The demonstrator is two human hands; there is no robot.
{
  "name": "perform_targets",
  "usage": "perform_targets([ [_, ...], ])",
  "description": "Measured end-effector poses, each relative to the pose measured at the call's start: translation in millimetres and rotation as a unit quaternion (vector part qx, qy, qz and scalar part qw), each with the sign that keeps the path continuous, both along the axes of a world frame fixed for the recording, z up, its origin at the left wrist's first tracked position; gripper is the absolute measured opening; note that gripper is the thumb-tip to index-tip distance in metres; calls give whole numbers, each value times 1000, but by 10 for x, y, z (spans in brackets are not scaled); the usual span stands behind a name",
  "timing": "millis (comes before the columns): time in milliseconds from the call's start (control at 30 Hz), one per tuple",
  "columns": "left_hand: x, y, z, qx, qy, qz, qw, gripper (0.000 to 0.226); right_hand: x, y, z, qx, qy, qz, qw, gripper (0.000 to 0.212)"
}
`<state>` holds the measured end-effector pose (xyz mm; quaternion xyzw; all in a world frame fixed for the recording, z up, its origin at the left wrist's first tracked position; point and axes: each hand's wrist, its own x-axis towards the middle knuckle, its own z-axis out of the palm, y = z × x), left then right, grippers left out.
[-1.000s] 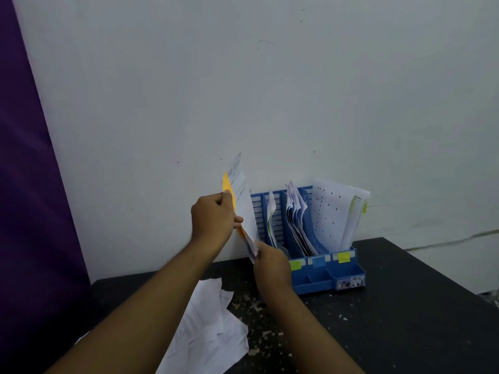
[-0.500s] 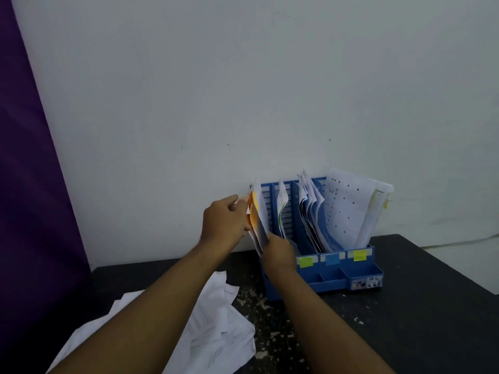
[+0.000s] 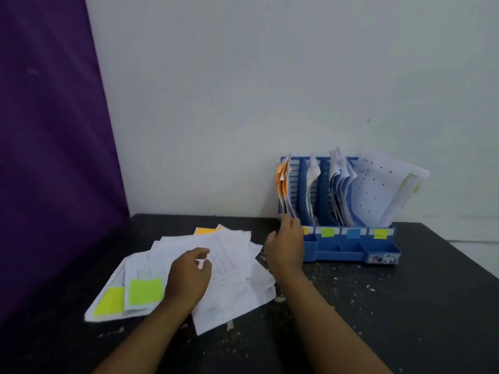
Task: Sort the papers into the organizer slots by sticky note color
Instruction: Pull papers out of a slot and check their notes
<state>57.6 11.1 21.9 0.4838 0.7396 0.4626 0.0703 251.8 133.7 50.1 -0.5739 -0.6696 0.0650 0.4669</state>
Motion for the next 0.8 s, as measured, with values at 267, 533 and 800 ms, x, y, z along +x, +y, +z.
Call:
perform_targets([
  [267, -690, -624, -502, -124, 114, 200, 965, 56, -580, -735, -619, -94, -123, 189, 970, 40],
  [533, -789, -754, -475, -104, 14, 250, 962, 60, -628, -915, -762, -102, -191, 207, 954, 39],
  [800, -793, -874, -515, 21, -84, 237, 968, 13, -583, -1039, -670, -103, -142, 185, 967, 30],
])
